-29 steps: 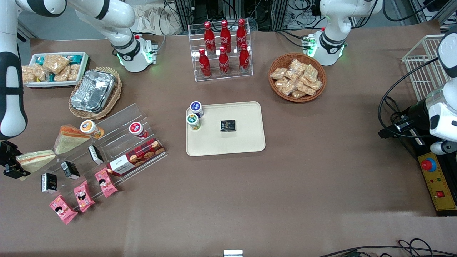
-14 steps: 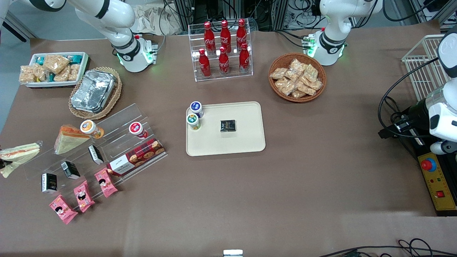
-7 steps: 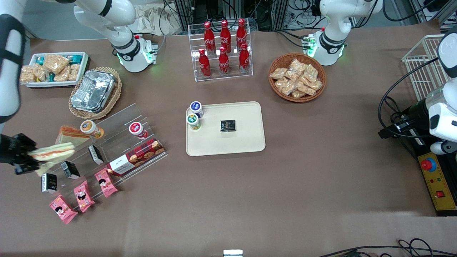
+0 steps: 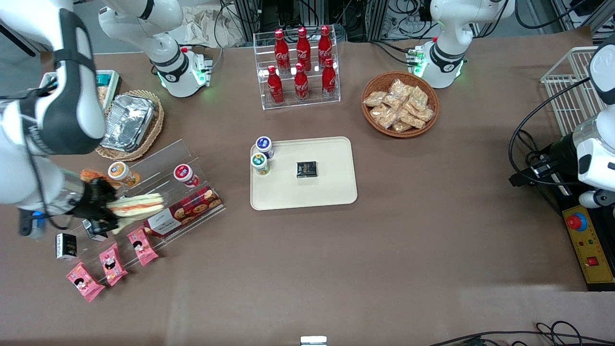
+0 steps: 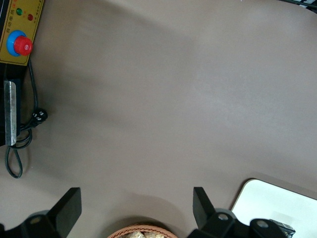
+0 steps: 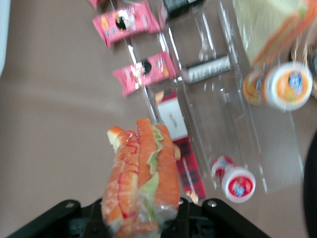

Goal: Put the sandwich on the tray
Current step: 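Lift the sandwich and carry it with the right gripper to the beige tray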

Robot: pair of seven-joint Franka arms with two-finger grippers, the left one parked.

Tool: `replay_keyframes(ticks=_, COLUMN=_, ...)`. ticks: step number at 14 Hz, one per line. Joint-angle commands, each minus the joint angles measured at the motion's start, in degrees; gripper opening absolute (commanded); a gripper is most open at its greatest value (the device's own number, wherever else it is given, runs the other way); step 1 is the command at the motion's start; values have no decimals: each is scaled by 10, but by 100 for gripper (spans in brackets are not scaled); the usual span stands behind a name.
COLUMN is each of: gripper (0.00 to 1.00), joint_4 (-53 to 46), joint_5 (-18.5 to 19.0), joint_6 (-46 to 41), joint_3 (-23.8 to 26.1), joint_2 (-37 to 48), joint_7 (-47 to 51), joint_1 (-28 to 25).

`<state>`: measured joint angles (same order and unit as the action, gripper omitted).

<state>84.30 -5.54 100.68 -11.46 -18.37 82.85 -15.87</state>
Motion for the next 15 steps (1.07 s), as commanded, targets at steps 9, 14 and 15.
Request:
replay_keyframes(ticks=9, gripper=0, joint_4=-3, joint_5=4, joint_6=55, joint_3=-6, joint_2=-93, joint_7=309, joint_1=-246)
replay_keyframes(ticks=14, gripper=0, joint_4=-1, joint_5=11, joint_6=105, joint_3=-6, joint_2=-147, joint_7=394, joint_1=-325)
replay_keyframes(ticks=15, gripper=0, joint_4=0, joint_5=11, joint_6=124, joint_3=-6, joint_2=-156, joint_7=405, joint_1=-340)
